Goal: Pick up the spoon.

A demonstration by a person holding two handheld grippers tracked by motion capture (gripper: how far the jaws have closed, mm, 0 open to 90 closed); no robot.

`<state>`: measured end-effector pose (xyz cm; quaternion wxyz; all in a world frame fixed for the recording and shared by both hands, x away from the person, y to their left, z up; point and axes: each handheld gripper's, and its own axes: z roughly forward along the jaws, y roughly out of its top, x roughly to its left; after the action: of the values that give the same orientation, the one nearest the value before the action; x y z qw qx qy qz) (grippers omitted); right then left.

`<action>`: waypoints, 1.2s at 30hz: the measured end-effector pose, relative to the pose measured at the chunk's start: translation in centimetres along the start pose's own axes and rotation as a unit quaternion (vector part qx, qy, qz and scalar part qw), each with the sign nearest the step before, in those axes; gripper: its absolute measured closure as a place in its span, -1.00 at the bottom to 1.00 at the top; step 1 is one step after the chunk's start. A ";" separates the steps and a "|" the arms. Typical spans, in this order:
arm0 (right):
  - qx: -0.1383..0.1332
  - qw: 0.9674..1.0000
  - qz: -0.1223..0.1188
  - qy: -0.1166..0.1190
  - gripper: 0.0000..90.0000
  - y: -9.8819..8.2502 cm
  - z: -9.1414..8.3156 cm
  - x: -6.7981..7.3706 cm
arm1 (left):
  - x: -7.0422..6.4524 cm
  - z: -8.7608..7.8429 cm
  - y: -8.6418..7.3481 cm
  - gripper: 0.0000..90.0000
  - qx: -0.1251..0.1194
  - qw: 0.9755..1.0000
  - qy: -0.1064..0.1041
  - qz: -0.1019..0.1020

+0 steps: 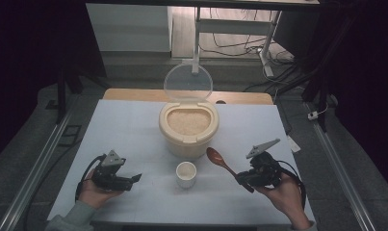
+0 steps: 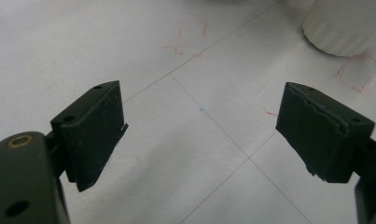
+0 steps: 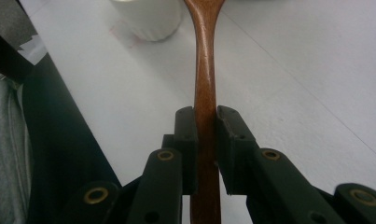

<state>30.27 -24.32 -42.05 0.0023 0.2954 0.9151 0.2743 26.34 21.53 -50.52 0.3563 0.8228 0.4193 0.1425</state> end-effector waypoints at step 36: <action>0.009 0.994 -0.104 0.041 0.75 4.5 3.1 4.6 | -0.1 -0.2 0.2 -0.67 -0.003 1.000 -0.001 0.003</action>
<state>29.38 -17.26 -41.69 -0.0091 0.1868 0.9428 0.2759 26.26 21.47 -50.25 0.3587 0.8231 0.4160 0.1440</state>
